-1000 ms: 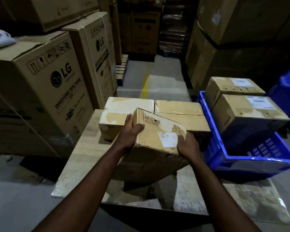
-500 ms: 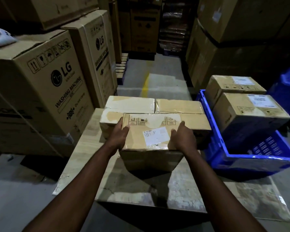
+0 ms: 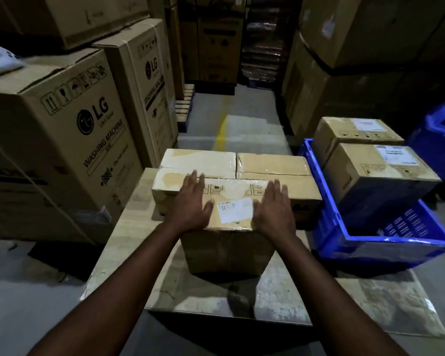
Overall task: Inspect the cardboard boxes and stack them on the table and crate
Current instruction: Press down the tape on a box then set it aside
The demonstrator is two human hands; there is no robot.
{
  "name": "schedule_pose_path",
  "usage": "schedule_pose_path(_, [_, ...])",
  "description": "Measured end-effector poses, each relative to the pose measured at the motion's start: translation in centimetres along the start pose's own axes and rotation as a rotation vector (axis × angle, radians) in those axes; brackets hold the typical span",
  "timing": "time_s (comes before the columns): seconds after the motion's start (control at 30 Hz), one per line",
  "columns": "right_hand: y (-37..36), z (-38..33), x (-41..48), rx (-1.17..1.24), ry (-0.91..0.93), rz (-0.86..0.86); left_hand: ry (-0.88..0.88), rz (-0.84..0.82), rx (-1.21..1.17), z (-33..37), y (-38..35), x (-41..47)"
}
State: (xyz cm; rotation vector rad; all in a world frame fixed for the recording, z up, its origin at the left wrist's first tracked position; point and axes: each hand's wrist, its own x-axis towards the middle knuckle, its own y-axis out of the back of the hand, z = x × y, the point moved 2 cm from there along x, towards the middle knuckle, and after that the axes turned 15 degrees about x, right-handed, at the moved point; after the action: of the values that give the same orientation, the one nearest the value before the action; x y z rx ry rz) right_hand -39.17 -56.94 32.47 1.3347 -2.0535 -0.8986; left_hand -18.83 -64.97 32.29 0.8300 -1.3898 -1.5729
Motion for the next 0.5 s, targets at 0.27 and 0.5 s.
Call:
schedule_pose_path(0.27, [-2.6, -2.2, 0.3, -0.196, 0.345, -0.265, -0.209, -0.032, 0.28, 2.4, -1.6, -1.1])
schedule_pose_path(0.5, [-1.7, -2.1, 1.2, -0.141, 0.356, -0.316, -0.208, -0.072, 0.249, 1.9, -0.7, -0.7])
